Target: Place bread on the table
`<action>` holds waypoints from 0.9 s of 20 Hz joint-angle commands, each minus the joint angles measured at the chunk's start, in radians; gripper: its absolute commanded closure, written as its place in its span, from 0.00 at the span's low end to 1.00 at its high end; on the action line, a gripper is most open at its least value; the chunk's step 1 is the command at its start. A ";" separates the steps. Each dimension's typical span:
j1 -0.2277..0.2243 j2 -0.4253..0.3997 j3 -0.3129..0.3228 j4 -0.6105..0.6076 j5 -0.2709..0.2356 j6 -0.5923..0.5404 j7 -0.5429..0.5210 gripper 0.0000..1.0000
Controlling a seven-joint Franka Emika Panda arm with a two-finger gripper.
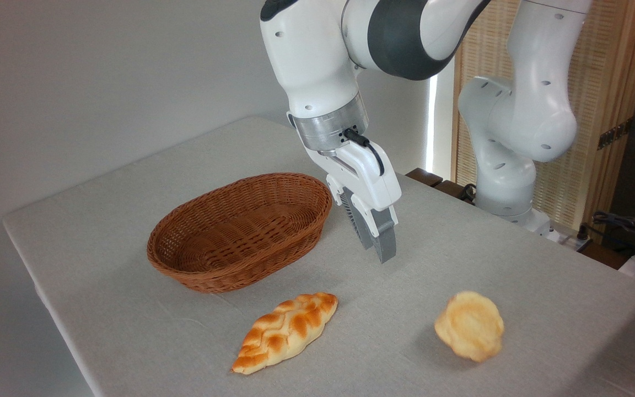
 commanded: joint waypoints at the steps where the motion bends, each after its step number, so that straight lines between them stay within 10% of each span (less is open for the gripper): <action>1: -0.013 -0.018 0.011 0.004 0.016 0.009 -0.001 0.11; 11: 0.005 0.031 -0.045 0.309 -0.146 -0.030 -0.183 0.00; 18: 0.227 0.211 -0.277 0.532 -0.192 -0.133 -0.202 0.00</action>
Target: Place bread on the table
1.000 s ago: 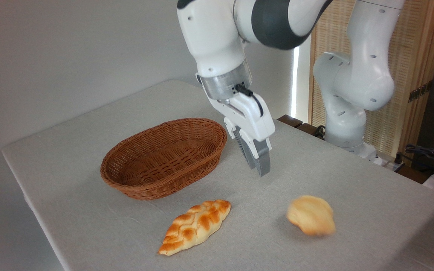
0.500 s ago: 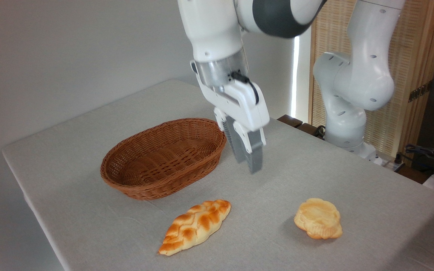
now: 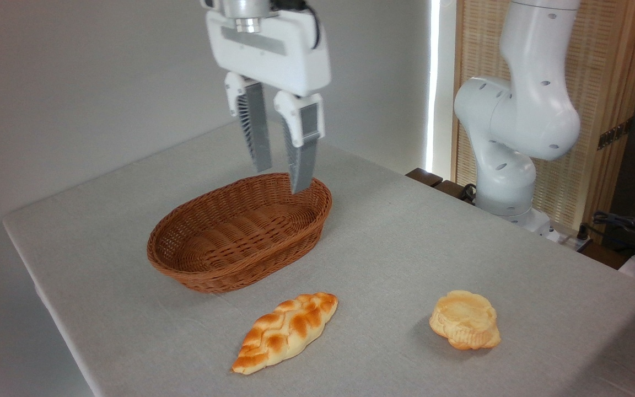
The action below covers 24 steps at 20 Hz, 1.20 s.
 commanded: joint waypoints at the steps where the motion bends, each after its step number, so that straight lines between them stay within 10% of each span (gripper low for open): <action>1: 0.153 0.087 -0.120 0.099 -0.025 -0.040 0.005 0.00; 24: 0.187 0.152 -0.120 0.182 -0.008 -0.120 0.094 0.00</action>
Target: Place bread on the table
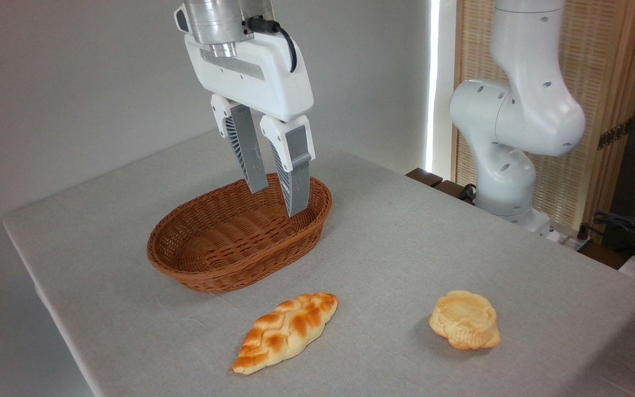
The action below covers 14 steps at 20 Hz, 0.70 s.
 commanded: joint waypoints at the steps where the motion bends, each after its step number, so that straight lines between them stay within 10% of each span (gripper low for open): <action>1: -0.023 0.018 0.038 0.031 -0.005 -0.032 0.019 0.00; 14: -0.048 0.027 0.066 0.031 -0.005 -0.031 0.025 0.00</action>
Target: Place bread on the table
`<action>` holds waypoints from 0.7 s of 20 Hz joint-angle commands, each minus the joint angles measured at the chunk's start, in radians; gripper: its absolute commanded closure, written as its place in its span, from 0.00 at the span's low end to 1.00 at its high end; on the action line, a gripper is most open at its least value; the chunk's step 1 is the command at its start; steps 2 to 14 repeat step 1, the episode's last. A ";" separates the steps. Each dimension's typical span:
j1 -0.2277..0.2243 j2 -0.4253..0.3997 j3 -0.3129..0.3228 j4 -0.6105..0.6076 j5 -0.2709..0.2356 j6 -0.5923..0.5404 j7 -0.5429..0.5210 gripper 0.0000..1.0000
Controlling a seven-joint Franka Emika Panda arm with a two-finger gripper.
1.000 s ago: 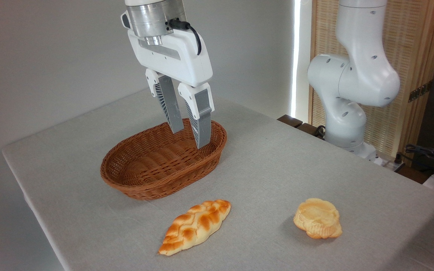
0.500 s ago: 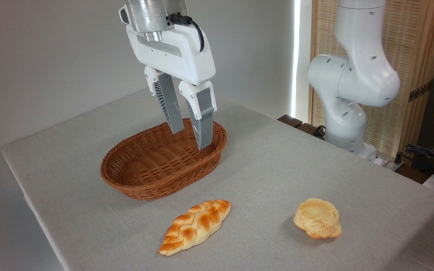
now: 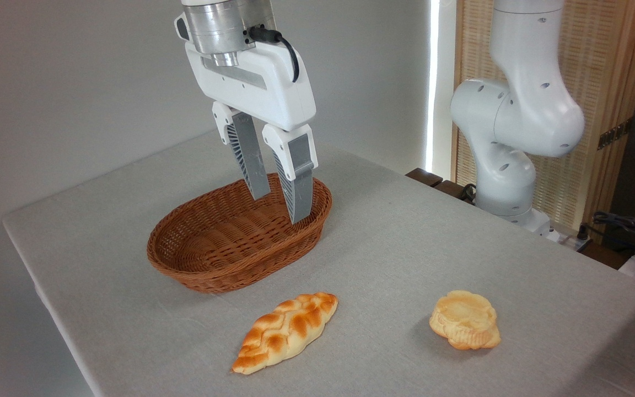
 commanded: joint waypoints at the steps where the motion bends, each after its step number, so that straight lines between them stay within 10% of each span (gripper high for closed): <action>1: -0.005 0.013 0.010 0.029 -0.005 -0.027 0.016 0.00; 14: -0.005 0.013 0.010 0.029 -0.005 -0.027 0.016 0.00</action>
